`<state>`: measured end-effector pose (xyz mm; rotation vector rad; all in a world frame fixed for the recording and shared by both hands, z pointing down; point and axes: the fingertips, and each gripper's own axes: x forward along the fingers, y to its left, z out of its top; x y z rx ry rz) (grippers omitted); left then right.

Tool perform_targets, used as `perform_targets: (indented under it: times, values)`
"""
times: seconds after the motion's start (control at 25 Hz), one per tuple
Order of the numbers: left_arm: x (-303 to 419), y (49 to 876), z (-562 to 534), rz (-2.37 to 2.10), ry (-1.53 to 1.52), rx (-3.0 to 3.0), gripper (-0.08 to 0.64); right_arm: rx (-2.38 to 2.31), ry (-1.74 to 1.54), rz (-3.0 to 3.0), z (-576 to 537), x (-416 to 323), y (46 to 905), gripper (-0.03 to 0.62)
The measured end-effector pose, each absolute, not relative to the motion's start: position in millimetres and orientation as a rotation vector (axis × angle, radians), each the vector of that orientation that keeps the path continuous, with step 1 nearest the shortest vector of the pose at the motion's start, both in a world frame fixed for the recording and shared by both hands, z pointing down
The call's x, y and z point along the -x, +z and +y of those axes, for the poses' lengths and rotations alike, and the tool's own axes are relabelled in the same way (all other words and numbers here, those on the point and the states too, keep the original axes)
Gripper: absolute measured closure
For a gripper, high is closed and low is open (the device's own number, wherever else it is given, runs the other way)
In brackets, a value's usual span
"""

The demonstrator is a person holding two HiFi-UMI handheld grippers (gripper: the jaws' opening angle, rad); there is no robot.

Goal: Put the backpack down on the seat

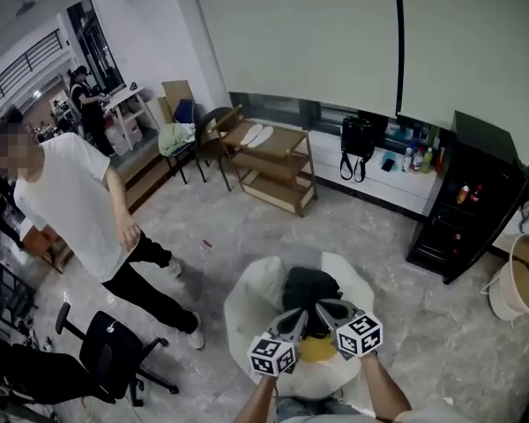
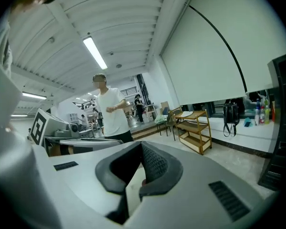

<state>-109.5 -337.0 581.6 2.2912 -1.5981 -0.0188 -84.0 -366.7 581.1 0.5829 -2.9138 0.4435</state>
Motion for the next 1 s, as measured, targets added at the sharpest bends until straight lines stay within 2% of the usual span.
perform_targets:
  times: [0.32,1.0]
  values:
    - [81.3,536.6,-324.3,-1.660,-0.062,-2.369,0.529,-0.584,0.375,-2.960,-346.6,53.3,546.8,0.565]
    - [63.4,538.0,-300.0,-1.650,-0.037,-2.360,0.529,-0.583,0.329,-2.899,-308.4,33.5,561.6,0.566]
